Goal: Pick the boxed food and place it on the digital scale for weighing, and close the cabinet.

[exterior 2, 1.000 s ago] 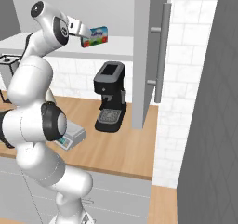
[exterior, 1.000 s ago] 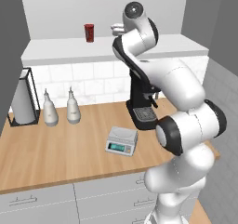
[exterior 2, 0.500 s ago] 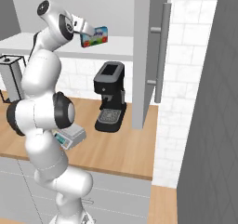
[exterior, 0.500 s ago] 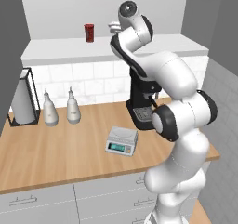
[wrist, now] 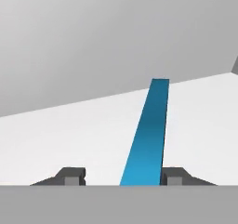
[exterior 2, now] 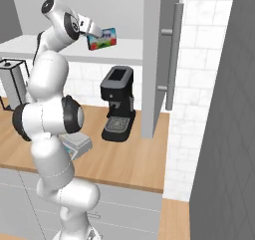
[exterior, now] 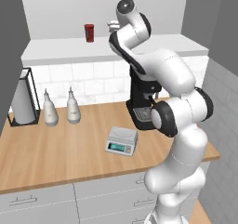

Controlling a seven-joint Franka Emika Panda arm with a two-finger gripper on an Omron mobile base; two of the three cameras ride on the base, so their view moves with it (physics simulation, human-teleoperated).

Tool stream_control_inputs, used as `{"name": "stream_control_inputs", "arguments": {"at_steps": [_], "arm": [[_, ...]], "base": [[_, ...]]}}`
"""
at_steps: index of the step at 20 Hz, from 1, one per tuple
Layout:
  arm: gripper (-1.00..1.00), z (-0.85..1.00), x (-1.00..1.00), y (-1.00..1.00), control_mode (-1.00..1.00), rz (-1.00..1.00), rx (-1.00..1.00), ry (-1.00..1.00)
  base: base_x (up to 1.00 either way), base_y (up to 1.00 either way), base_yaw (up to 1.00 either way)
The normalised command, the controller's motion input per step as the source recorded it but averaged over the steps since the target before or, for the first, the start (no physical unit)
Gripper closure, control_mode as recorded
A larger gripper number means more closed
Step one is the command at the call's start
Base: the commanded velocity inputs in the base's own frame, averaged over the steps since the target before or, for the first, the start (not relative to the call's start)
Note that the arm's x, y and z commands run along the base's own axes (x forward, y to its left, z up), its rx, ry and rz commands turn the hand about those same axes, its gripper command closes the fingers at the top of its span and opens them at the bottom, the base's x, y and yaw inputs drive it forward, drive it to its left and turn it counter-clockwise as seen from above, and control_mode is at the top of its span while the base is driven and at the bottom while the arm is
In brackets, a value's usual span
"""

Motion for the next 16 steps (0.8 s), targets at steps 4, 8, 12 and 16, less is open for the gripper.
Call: {"name": "stream_control_inputs", "arguments": {"at_steps": [4, 8, 12, 16], "arm": [[1.00, -0.17, -0.19, -0.36, -1.00, 0.00, 0.02, 0.00], [1.00, -0.61, -0.88, -0.02, -1.00, 0.04, 0.00, -0.49], [1.00, -0.27, -1.00, 0.25, -1.00, 0.15, 0.00, -0.54], [1.00, 0.12, -1.00, 0.29, -1.00, 0.17, 0.02, -0.08]], "base": [[0.00, 0.00, 0.00], [0.00, 0.00, 0.00], [0.00, 0.00, 0.00], [0.00, 0.00, 0.00]]}}
